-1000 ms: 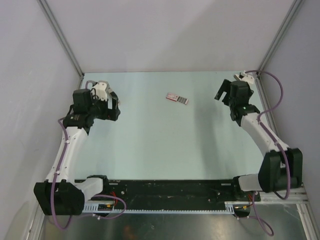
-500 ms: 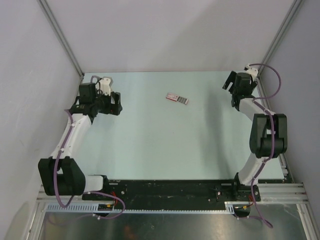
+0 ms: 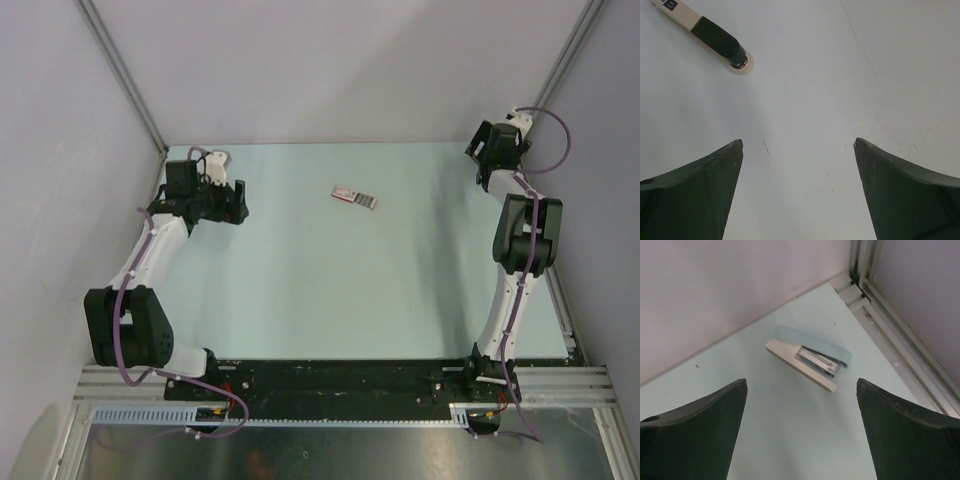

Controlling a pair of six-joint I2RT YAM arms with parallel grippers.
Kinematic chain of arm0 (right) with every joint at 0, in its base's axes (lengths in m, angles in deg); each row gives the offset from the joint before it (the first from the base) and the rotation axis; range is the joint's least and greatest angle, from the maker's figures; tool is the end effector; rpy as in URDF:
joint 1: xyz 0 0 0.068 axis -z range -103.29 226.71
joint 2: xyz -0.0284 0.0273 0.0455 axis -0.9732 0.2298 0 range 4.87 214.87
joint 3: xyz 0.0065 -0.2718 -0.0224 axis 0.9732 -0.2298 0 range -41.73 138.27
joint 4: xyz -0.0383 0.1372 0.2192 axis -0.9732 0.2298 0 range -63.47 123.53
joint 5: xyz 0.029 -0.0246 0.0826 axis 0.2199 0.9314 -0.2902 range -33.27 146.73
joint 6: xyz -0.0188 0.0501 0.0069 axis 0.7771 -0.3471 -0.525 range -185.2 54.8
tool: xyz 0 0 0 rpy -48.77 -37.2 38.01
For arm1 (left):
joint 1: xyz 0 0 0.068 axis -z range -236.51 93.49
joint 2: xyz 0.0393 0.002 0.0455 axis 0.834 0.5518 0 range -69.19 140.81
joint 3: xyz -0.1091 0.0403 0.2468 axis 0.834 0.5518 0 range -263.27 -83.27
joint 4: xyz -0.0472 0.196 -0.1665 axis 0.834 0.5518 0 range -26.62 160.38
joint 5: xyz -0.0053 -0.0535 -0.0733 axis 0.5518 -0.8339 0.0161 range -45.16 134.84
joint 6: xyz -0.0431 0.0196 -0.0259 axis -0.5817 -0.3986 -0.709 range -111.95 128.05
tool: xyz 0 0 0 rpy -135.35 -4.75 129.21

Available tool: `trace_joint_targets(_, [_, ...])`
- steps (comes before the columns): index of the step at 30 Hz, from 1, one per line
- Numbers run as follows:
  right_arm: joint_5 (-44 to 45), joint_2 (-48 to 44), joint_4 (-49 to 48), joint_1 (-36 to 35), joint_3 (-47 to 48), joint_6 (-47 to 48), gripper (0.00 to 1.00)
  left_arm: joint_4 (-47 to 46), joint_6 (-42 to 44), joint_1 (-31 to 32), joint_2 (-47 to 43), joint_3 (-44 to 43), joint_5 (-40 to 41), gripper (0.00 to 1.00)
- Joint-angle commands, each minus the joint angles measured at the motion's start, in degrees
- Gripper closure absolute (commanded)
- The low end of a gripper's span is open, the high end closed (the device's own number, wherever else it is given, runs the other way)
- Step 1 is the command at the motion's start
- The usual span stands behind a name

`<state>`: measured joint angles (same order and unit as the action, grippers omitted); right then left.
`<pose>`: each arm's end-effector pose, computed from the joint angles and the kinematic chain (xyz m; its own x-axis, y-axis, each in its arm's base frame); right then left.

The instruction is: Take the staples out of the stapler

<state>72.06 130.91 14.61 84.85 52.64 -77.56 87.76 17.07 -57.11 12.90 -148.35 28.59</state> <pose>0.5108 -0.0824 0.2127 -0.2449 0.2435 -0.9385 0.4455 0.8880 0.1142 0.3167 -0.0067 0.2892 -0.6216 0.1440 -0.7700 0.3010 0.9514 -0.0651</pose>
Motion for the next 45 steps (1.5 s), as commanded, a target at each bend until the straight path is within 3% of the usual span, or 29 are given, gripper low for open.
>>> trace_joint_targets(1, [-2.05, 5.0, 4.22, 0.4, 9.66, 1.9, 0.05, -2.6, 0.99, 0.07, 0.54, -2.61, -2.83, 0.03])
trace_joint_targets(22, [-5.92, 23.9, 14.52, 4.24, 35.3, -0.76, 0.01, -2.94, 0.49, 0.07, 1.59, -2.02, -2.32, 0.03])
trace_joint_targets(30, [-10.98, 26.98, 14.15, 4.85, 39.54, -1.88, 0.01, -2.91, 0.53, -0.14, 2.24, -2.68, -2.46, 0.03])
trace_joint_targets(36, [-11.78, 30.47, 19.99, 4.75, 45.44, -3.66, 0.01, -2.94, 0.63, -0.23, 2.34, -2.71, -2.46, 0.03])
trace_joint_targets(45, [-11.26, 30.12, 27.74, 3.59, 46.21, -2.9, 0.06, -2.99, 0.33, -0.45, 1.39, -3.2, -3.1, 0.03])
